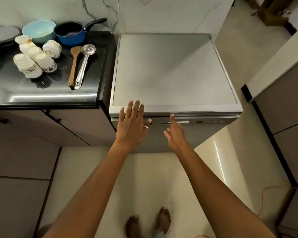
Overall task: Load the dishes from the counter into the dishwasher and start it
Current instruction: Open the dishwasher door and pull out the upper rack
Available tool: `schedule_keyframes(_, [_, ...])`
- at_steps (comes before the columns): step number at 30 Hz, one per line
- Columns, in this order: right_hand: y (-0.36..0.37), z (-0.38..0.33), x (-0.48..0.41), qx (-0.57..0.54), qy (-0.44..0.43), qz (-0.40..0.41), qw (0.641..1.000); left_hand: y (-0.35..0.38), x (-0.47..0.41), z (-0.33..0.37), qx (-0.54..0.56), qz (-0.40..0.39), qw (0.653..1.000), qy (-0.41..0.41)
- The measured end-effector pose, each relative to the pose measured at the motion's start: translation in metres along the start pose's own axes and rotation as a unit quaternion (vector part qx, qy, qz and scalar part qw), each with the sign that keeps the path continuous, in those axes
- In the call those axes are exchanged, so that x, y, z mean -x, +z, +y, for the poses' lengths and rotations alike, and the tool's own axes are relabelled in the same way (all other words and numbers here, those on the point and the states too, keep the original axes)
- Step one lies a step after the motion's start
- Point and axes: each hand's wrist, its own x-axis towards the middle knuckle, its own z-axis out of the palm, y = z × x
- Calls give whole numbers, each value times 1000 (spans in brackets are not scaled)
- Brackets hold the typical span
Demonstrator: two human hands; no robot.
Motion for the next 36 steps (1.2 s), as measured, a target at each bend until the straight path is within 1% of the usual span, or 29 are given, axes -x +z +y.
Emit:
schedule_keyframes(2, [12,8,-16,-63,2,30,998,19,-9,-12,-7,1,1000,-2])
schedule_keyframes(4, [17,16,-31,-133,-10,35,990,42,-14,-25,-29,2,1000,4])
schedule_keyframes(7, [19,32,-58,-221,-29,56,973,71,-19,-43,-21,-13,1000,13])
schedule_keyframes(9, [17,39,-68,-275,-40,47,959,82,-21,-48,-9,-17,1000,15])
schedule_keyframes(11, [16,47,-76,-319,-56,17,946,89,-23,-49,4,-12,1000,16])
schedule_keyframes(14, [16,53,-82,-362,-70,-15,929,91,-24,-50,13,-8,999,28])
schedule_keyframes(18, [24,55,-87,-361,-87,-2,928,89,-24,-53,10,-20,999,31])
schedule_keyframes(22, [27,49,-81,-334,-93,1,938,85,-24,-51,8,-14,1000,26])
schedule_keyframes(25, [22,48,-70,-288,-90,35,953,83,-23,-47,11,-14,1000,14])
schedule_keyframes(29, [5,68,-41,-269,-76,60,958,80,-16,-32,47,-5,999,-20])
schedule_keyframes(31, [-11,83,-27,-252,-65,54,964,85,0,-21,49,-7,998,-26])
schedule_keyframes(34, [-35,104,-10,-219,-57,52,973,108,40,-5,56,-43,997,-32])
schedule_keyframes(36, [-51,117,4,-197,-47,43,978,122,69,3,44,-47,997,-40])
